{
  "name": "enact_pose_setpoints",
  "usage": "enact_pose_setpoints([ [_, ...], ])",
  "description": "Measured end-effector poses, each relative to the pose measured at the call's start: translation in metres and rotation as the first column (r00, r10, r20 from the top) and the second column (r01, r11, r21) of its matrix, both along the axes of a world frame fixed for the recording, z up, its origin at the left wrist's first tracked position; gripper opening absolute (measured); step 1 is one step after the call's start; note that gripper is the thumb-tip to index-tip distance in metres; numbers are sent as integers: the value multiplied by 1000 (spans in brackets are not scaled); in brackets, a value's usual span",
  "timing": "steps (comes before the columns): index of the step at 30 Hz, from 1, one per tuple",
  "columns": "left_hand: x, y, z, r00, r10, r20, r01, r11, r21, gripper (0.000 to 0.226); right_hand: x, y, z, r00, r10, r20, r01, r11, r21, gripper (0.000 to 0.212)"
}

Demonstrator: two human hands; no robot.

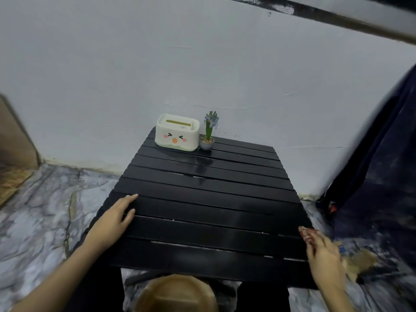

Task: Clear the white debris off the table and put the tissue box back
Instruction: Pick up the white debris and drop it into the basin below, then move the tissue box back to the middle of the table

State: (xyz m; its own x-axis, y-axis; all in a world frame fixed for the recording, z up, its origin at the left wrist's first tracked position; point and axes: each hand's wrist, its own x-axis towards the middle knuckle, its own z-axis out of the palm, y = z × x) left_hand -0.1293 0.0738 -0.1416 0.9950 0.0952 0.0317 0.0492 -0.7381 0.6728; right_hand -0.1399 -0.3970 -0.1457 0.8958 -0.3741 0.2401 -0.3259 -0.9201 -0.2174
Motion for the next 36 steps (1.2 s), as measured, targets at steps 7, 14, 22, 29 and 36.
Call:
enact_pose_setpoints([
  [7,40,0,1,988,116,97,-100,982,-159,42,51,78,37,964,263,-25,-256,953,162,52],
  [14,166,16,25,965,200,169,-131,927,-351,38,185,204,64,786,611,93,-584,686,434,53],
  [22,284,16,42,963,237,128,-148,863,-483,42,303,287,70,792,555,254,-500,351,792,36],
  [29,306,1,30,985,168,45,-99,758,-644,38,326,297,47,842,495,214,-366,234,901,40],
  [36,271,-10,40,978,174,116,-57,754,-654,34,300,286,51,837,501,222,-359,196,913,42],
])
